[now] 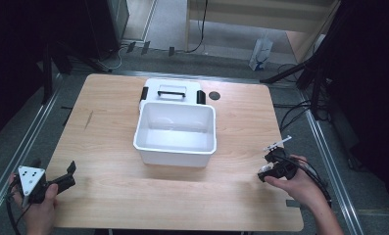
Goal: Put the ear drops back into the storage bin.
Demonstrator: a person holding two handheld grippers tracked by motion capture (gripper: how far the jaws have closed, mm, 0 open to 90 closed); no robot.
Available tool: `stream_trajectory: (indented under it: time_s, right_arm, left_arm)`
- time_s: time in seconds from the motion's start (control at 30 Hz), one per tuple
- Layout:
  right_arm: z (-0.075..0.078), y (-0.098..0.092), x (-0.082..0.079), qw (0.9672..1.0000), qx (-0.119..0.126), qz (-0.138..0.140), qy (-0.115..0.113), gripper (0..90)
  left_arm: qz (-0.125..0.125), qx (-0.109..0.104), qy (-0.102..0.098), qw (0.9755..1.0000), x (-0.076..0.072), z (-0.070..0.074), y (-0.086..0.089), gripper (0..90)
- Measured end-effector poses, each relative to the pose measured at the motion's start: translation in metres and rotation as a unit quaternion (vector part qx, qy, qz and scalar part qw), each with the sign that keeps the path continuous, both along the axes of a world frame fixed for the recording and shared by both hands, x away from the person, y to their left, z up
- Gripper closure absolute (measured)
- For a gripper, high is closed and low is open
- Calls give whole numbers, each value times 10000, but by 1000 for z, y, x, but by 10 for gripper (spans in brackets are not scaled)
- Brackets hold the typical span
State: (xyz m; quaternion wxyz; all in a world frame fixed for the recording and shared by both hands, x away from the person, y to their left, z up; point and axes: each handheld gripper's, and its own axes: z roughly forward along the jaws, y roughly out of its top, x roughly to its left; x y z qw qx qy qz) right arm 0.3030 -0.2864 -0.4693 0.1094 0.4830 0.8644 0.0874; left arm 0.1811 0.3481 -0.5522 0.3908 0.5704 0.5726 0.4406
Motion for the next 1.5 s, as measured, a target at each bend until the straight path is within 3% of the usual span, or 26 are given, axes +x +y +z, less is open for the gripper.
stream_trajectory:
  time_s: [0.17, 0.27, 0.5, 0.63, 0.77, 1.0, 1.23, 1.5]
  right_arm:
    - [4, -1, 13, 9995, -35, -81, 294, 392]
    - [6, -1, 18, 9985, 99, -68, 532, 443]
    - [-2, 1, 23, 9967, -4, -69, 814, 431]
    - [-6, 3, 24, 9956, 51, -80, 933, 509]
    - [-8, 3, 25, 9950, 77, -88, 995, 594]
    - [-9, 1, 28, 9950, 206, -62, 975, 603]
    - [-7, 3, 30, 9960, 177, 66, 868, 610]
    - [8, 12, 32, 9965, 155, 303, 766, 611]
  left_arm:
    - [-8, 0, 12, 10000, 0, 0, 0, 2]
    - [-10, 0, 13, 10000, 1, 0, 0, 2]
    - [-16, 1, 15, 10000, 1, 0, 0, 2]
    - [-21, -1, 12, 10000, 1, 0, 0, 2]
    - [-27, 0, -4, 10000, 0, 0, 0, 2]
    - [-25, 4, -8, 10000, 0, 0, 0, 2]
    - [-24, 9, -7, 10000, -1, 0, 0, 3]
    - [-30, 5, -2, 10000, -1, 0, 0, 2]
